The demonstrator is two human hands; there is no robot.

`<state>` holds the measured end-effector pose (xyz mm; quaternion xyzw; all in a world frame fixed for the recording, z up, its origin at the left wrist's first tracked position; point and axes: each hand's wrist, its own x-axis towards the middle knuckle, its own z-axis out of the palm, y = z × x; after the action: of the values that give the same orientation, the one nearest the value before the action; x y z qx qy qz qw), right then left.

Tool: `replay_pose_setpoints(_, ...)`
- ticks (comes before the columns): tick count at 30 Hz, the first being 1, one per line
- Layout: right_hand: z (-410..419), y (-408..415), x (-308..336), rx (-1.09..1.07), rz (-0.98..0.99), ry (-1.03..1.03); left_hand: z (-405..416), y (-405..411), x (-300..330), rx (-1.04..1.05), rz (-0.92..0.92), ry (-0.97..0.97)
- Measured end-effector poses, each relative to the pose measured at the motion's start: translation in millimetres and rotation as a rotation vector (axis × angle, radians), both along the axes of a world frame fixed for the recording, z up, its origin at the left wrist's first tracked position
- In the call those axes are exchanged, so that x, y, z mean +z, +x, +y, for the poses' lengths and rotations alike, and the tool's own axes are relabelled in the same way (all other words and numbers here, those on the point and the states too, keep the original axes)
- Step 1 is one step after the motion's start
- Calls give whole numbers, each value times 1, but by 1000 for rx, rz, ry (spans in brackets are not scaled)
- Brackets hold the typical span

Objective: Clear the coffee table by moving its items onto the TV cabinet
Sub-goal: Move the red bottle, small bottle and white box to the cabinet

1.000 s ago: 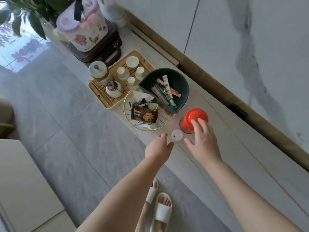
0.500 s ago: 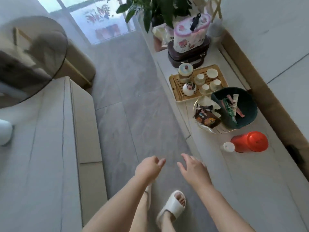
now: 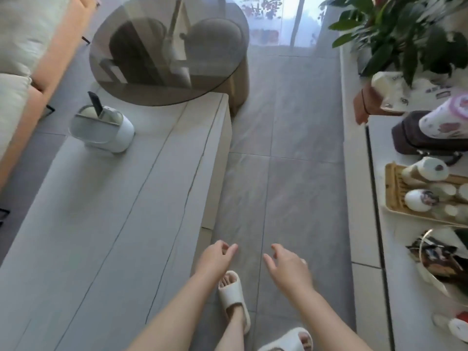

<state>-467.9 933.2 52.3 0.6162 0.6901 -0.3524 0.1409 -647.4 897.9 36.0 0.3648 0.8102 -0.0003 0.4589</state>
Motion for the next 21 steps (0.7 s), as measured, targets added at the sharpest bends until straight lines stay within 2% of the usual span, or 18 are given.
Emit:
replay_pose_setpoints(9, 61, -176, 22, 252, 69, 38, 6, -150, 16, 270, 69, 55)
replay_pose_setpoints(15, 89, -264, 33, 433, 92, 47, 12, -203, 28, 445, 74, 90)
replay_pose_setpoints(21, 128, -334, 22, 551, 138, 22, 33, -254, 26, 536, 125, 60)
